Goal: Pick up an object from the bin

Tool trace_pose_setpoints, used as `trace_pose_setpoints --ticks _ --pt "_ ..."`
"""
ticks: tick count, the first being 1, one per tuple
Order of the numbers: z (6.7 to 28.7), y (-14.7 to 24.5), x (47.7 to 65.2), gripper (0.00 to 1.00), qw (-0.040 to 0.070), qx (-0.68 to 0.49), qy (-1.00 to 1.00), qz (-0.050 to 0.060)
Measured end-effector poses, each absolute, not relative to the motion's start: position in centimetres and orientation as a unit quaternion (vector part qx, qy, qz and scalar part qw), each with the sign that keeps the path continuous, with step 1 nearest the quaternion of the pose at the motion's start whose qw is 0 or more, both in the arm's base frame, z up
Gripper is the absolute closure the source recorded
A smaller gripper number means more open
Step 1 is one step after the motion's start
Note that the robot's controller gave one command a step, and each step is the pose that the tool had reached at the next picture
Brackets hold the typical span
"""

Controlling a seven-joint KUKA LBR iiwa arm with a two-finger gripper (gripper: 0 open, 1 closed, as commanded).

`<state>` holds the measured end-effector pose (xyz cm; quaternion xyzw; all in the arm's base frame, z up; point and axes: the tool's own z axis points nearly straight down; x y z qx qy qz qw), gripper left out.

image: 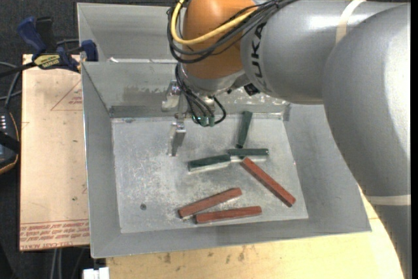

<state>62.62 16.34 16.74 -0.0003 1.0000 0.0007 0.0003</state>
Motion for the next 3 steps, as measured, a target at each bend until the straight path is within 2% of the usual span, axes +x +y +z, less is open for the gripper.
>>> trace_pose_setpoints --ticks 1,2,3 --pt "11.9 13.4 60.8 0.0 0.003 -0.001 1.0 0.002" --pt "8.6 10.5 59.4 0.0 -0.002 -0.012 1.0 0.0" --pt "8.0 8.1 56.8 1.0 0.016 -0.114 0.993 0.002"
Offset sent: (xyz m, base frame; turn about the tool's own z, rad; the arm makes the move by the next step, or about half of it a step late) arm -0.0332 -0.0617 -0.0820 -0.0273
